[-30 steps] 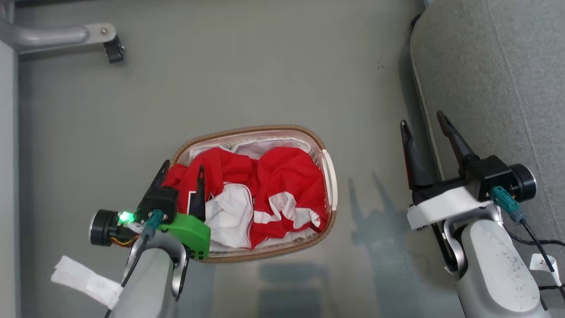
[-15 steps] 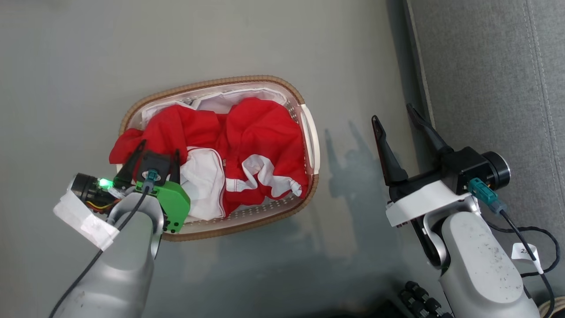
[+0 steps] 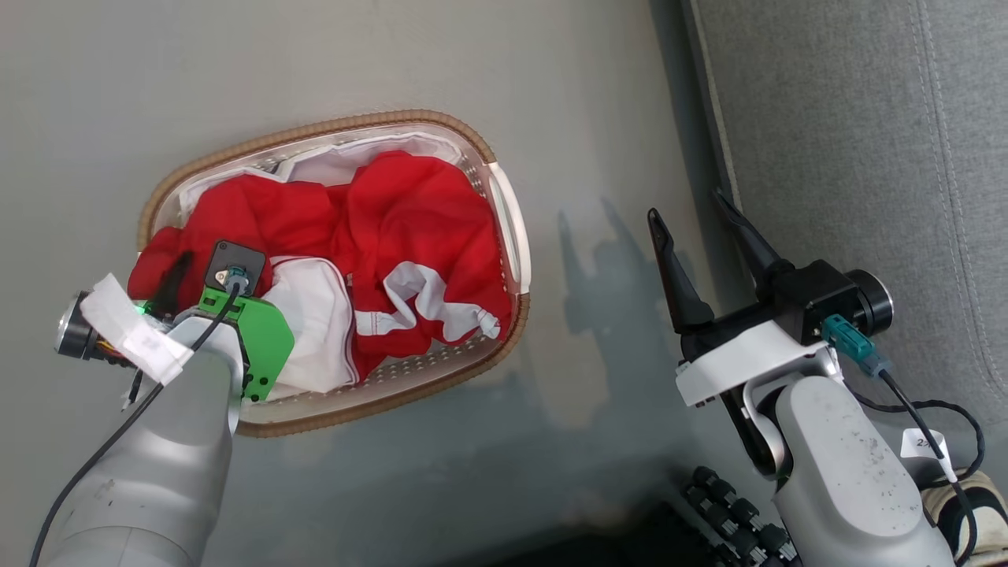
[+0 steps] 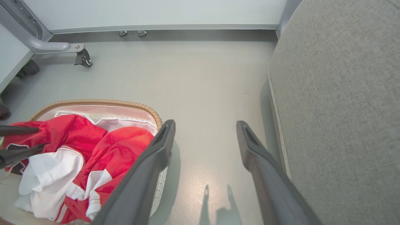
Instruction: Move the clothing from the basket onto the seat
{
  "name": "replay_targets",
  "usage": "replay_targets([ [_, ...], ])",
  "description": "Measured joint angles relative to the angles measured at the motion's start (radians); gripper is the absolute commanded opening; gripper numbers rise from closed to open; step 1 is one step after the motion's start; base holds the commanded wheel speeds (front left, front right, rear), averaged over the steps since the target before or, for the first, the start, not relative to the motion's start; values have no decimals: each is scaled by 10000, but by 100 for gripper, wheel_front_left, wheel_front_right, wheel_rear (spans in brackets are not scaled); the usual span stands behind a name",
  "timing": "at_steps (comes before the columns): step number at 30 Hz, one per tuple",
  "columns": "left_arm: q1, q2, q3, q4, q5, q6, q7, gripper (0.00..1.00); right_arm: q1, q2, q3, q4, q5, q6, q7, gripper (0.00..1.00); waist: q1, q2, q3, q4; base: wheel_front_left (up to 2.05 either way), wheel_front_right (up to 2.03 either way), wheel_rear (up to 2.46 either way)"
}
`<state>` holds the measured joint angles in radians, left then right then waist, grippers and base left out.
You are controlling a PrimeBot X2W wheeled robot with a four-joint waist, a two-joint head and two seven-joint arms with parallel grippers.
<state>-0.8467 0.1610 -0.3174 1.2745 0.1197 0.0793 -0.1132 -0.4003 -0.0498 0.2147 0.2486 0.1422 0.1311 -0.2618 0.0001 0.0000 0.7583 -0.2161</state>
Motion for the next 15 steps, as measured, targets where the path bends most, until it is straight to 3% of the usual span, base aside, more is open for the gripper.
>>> replay_targets([
  [1,0,-4,-17,25,-2,-13,165,98,2,0,6,19,12,0,-2,100,0,0,12,-23,0,0,0],
  [2,3,-10,-54,63,-2,-56,359,76,3,-2,15,54,46,0,0,100,0,0,23,-48,0,0,0],
  [4,14,-27,-123,100,0,-102,610,0,3,4,48,90,73,0,0,100,0,0,33,-82,0,0,0],
  [10,363,-178,48,146,-430,-226,865,0,-1,2,-54,173,128,0,-2,100,0,0,-75,-134,0,0,0],
  [15,738,-497,188,155,-757,-439,376,0,18,6,-96,293,267,0,-2,100,0,0,-479,-119,0,0,0],
])
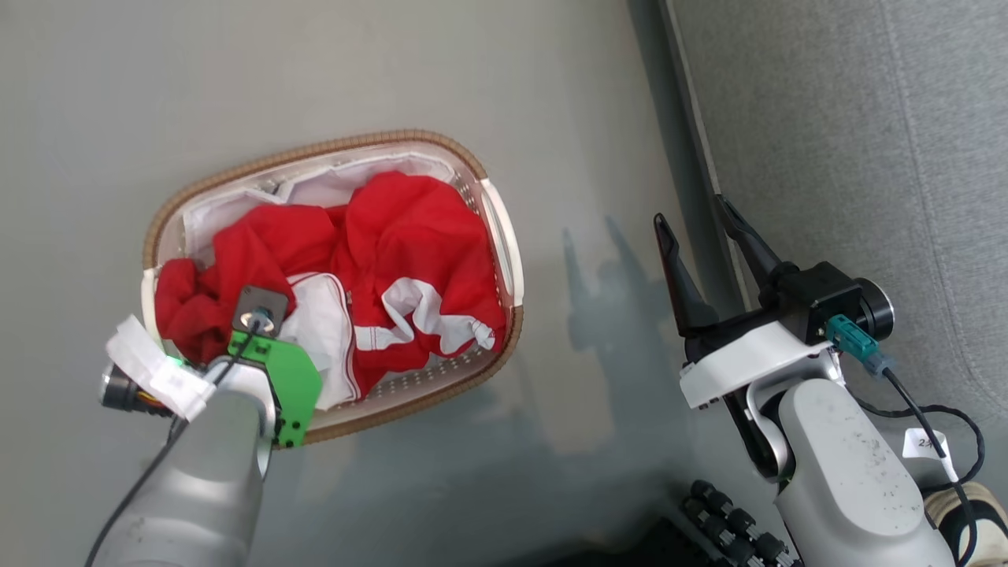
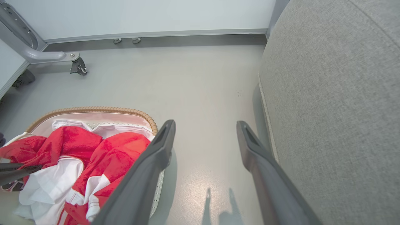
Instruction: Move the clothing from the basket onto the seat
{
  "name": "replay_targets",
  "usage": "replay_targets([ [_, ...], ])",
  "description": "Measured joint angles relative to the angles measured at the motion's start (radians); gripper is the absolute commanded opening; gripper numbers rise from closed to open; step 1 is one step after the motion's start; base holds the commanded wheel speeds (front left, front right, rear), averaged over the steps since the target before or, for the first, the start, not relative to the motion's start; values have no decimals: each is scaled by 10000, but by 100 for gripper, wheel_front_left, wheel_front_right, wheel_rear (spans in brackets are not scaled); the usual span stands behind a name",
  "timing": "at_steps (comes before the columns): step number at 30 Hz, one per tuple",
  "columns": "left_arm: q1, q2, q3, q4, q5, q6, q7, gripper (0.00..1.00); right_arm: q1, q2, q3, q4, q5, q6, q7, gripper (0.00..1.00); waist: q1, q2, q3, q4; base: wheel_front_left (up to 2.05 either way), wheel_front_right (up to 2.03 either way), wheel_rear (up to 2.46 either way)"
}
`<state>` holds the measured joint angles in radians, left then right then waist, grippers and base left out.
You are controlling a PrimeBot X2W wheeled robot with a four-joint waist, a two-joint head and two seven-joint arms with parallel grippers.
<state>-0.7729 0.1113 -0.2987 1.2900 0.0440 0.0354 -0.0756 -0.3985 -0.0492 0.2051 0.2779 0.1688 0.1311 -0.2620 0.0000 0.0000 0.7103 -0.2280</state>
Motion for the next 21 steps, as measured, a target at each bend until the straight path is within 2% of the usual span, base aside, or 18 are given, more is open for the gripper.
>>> replay_targets([
  [8,647,-408,-46,-15,-456,-458,-1304,0,436,0,54,259,-40,0,0,100,0,0,-1101,85,0,0,0],
  [13,1088,-564,-2,-410,-911,-709,-1747,0,908,6,-35,416,-201,0,0,100,0,0,-1920,193,0,0,0],
  [16,1476,-608,-146,-947,-1143,-865,-1827,0,1286,4,-232,464,-320,0,0,100,-1,0,-2443,287,0,0,0],
  [21,2287,-610,-719,-3018,-2144,-997,-1864,0,1755,8,-558,343,-456,2,0,100,-1,0,-3319,508,0,0,0],
])
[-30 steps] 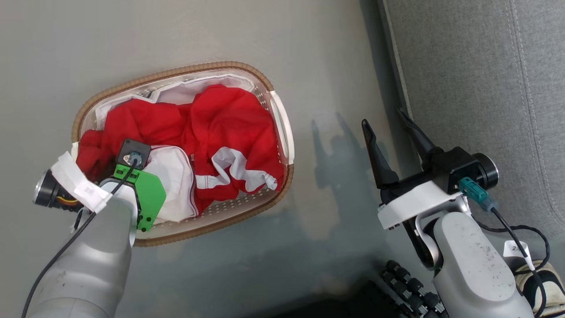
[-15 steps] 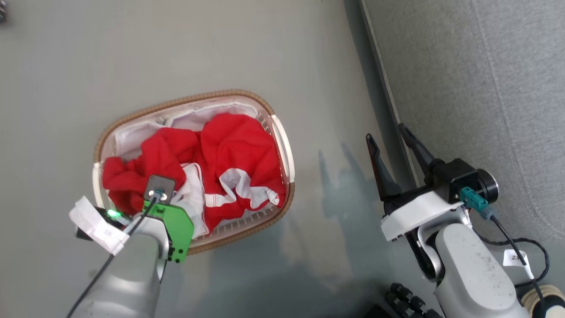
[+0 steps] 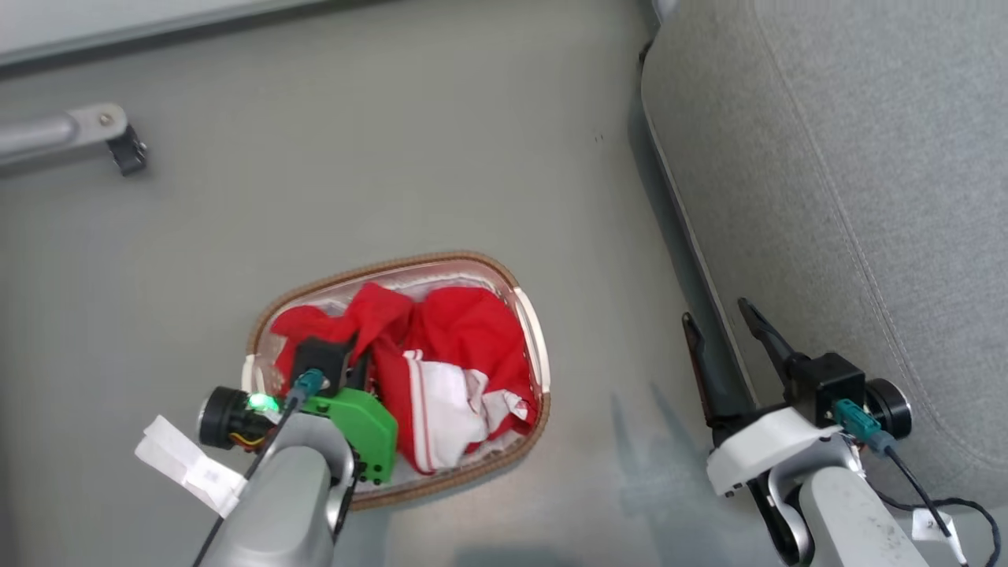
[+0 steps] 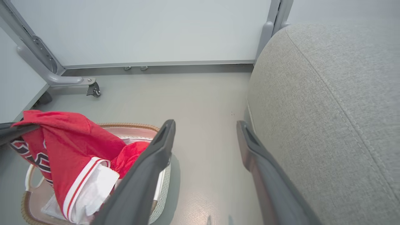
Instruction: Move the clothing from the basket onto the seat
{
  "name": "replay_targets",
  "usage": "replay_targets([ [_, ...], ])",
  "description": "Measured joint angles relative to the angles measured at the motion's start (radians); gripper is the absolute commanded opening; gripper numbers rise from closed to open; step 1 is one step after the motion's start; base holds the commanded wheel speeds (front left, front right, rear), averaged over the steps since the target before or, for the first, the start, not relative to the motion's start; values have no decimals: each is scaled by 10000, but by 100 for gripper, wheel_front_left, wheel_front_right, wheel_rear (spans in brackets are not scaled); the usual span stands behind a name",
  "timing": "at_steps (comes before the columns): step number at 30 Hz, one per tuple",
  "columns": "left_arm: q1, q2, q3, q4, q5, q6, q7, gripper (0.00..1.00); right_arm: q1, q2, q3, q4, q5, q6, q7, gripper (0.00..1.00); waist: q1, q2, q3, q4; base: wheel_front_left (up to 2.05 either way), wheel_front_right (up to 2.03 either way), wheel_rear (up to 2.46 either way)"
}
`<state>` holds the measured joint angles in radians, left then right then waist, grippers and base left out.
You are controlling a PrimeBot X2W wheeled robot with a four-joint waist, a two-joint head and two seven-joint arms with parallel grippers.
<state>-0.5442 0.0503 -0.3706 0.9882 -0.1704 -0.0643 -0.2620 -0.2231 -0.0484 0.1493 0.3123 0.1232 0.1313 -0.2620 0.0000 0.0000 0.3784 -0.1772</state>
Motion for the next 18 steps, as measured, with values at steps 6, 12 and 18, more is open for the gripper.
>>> replay_targets([
  [6,829,-6,-639,-2054,-756,265,0,0,602,-2,-186,-146,-90,-2,0,100,0,0,-952,345,0,0,0],
  [12,1514,-10,-623,-4004,-1534,303,-2,0,1070,-6,-96,-138,-107,-2,0,100,0,0,-1847,705,0,0,0],
  [18,1830,-10,-650,-5536,-1722,278,-6,0,1468,-2,-15,-111,-188,0,0,100,0,0,-2659,1033,0,0,0],
])
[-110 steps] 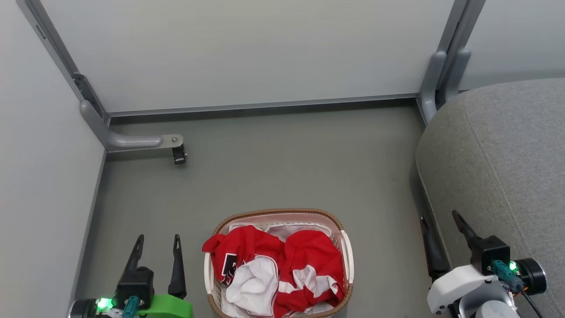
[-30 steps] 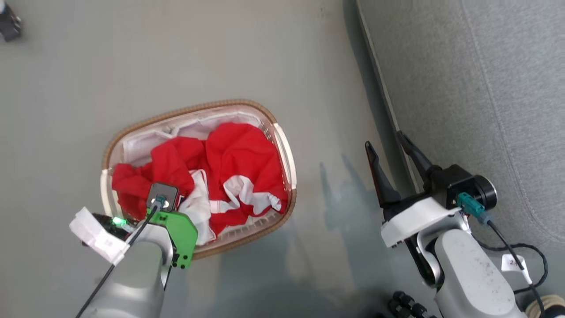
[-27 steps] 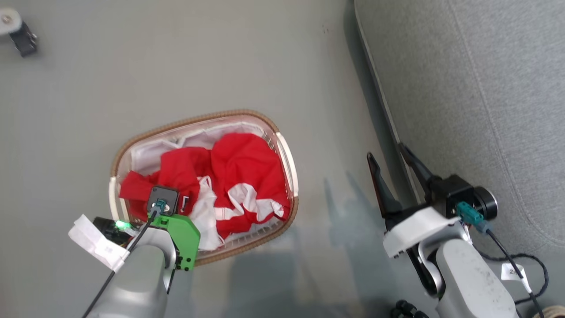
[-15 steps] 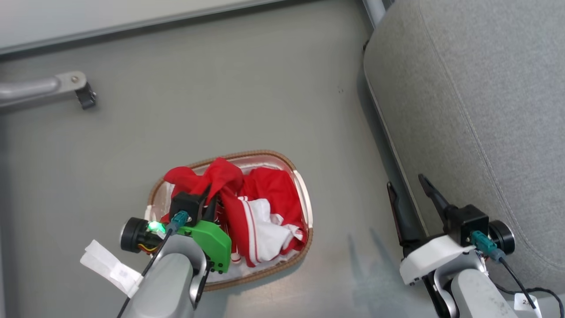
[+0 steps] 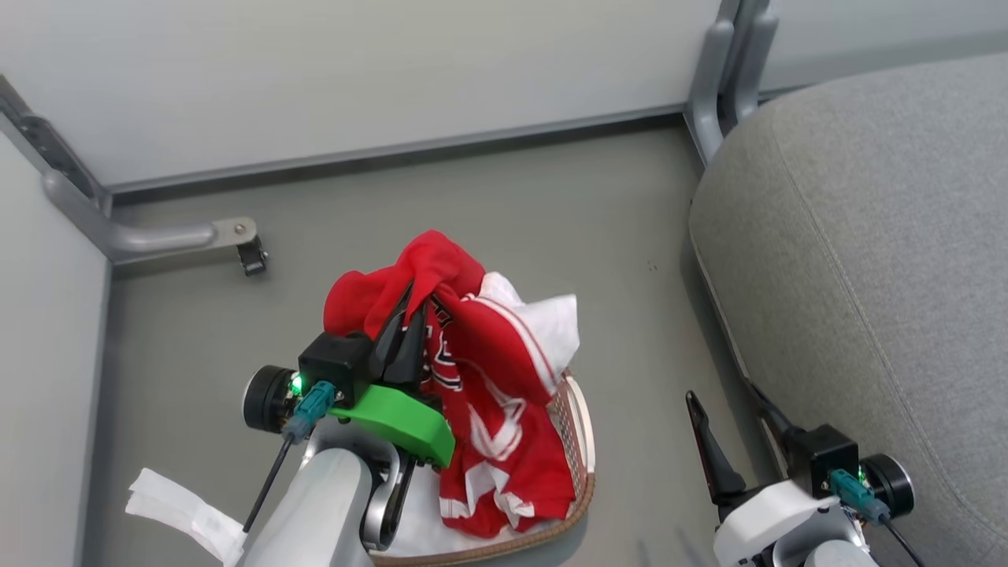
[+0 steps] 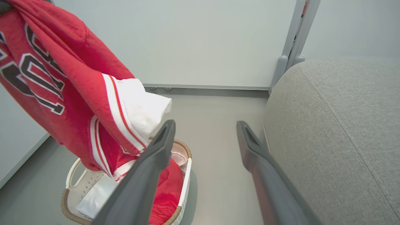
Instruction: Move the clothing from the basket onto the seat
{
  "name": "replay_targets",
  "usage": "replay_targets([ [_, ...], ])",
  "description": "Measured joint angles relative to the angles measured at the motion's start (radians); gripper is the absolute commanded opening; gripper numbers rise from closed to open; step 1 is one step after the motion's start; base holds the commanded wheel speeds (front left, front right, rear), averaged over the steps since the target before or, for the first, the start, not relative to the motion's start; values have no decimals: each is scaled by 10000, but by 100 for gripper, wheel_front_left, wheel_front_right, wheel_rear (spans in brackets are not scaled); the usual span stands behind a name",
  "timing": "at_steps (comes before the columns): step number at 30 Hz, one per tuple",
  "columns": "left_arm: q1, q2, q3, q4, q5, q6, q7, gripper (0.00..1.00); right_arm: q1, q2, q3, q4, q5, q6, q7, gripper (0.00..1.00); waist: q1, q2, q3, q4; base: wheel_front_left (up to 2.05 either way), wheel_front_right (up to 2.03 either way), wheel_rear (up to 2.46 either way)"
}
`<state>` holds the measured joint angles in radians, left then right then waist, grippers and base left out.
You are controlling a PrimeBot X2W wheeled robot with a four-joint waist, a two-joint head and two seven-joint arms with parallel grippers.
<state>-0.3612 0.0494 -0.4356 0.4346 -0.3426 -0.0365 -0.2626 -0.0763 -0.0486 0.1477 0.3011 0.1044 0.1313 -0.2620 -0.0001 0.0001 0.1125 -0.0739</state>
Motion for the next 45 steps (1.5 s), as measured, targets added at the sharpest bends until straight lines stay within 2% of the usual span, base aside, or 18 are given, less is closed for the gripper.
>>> replay_targets([
  [9,79,-4,-182,-1352,-437,-77,-15,0,356,-2,119,61,15,-2,0,100,0,0,-966,243,0,0,0],
  [19,63,-4,-495,-1762,-723,-25,-13,0,668,-8,449,98,82,0,0,100,0,0,-1302,351,0,0,0],
  [23,63,-2,-633,-1850,-836,-27,-13,0,415,-12,1592,-13,901,-2,0,100,0,0,-1291,456,0,0,0],
  [28,54,-4,-880,-1912,-1005,-38,-13,0,-798,-138,3087,6,1743,0,-2,100,0,0,-1239,683,0,0,0],
  [33,30,-4,-1202,-1948,-1158,-77,-15,0,-2171,-142,4544,815,2157,0,-17,100,0,0,-1175,974,0,0,0],
  [43,-80,-2,-1939,-2000,-1488,-132,-13,0,-3802,-31,5942,2631,2395,0,-23,100,0,0,-1090,1675,0,0,0],
  [44,-82,-2,-2011,-1992,-1496,-132,-13,0,-3867,-27,6042,2681,2523,0,-23,44,0,0,-1085,1748,0,0,0],
  [45,-82,-2,-2057,-1985,-1505,-128,-13,0,-3895,-10,6092,2698,2656,0,-23,0,0,0,-1082,1804,0,0,0],
])
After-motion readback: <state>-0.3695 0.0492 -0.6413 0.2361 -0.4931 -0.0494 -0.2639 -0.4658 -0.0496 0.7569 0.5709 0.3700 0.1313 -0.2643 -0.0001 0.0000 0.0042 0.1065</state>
